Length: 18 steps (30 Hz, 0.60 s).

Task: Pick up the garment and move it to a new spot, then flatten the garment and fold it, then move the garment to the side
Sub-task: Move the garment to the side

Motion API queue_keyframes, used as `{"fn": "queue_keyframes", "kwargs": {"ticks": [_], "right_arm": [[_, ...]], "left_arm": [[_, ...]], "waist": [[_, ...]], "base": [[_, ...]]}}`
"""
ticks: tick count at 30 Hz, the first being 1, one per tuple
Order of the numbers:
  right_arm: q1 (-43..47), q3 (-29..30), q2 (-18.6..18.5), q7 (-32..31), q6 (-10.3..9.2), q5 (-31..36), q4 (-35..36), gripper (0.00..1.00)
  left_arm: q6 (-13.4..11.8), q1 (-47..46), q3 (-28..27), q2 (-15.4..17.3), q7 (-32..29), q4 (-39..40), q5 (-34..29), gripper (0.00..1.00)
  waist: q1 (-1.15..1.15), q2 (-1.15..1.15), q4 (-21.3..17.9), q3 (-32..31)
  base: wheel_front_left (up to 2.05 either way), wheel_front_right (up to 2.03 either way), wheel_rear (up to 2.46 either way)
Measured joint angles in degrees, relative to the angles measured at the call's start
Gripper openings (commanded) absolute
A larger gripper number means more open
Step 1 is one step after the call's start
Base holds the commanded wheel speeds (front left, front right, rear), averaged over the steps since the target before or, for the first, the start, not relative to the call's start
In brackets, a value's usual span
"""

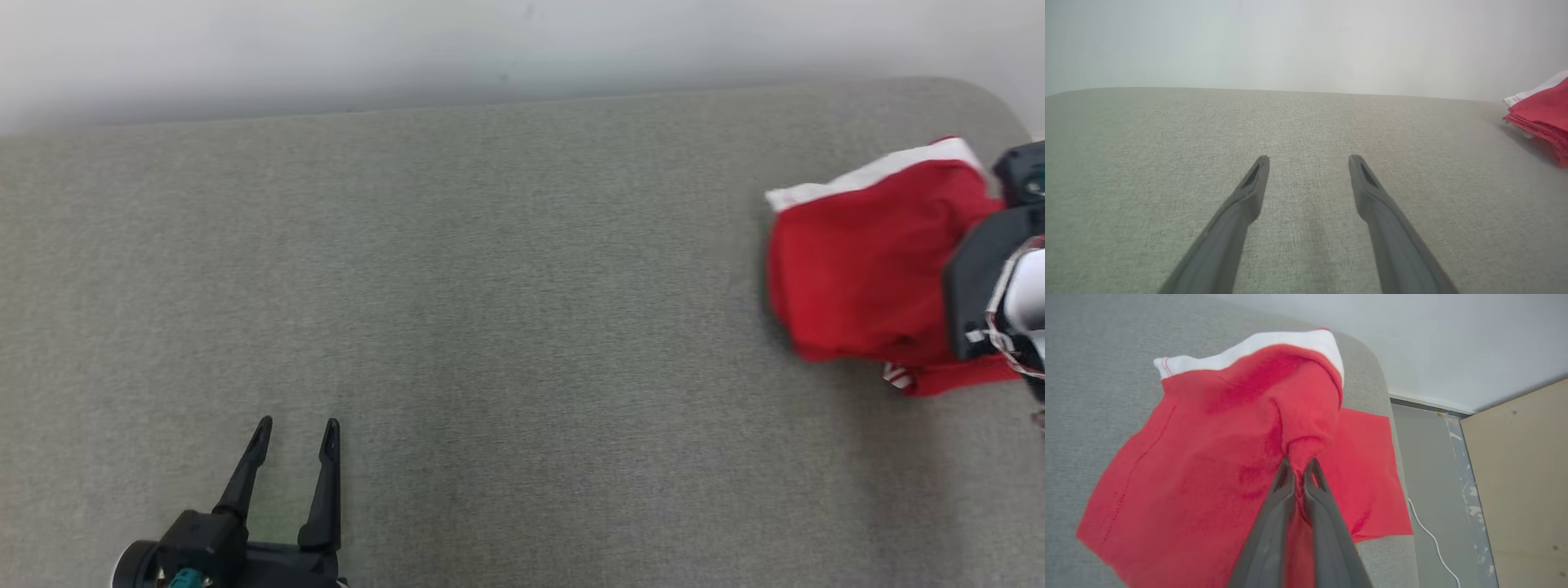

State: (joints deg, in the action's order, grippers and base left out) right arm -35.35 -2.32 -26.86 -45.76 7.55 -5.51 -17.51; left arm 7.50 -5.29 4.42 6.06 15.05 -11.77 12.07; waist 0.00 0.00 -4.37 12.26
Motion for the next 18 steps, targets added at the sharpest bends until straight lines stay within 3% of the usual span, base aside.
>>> {"fn": "queue_keyframes", "kwargs": {"ticks": [9,17,18], "right_arm": [[-0.2,3.0,-3.2,6.2,0.00,3.5,-4.6,0.00],[-1.5,10.1,-6.6,15.9,0.00,9.1,-13.8,0.00],[-1.6,11.6,-6.7,16.7,0.00,9.7,-14.8,0.14]], "left_arm": [[0.0,-1.2,2.2,2.1,0.0,-0.4,0.5,1.00],[0.0,-3.3,4.9,3.3,-0.4,0.0,0.9,1.00],[0.0,-3.3,5.1,3.4,-0.4,0.0,0.9,1.00]], "waist": [[0.00,0.00,-1.2,1.6],[0.01,0.00,2.2,4.3],[0.00,0.00,2.7,4.5]], "base": [[0.00,0.00,0.00],[0.00,0.00,0.00],[0.00,0.00,0.00]]}}
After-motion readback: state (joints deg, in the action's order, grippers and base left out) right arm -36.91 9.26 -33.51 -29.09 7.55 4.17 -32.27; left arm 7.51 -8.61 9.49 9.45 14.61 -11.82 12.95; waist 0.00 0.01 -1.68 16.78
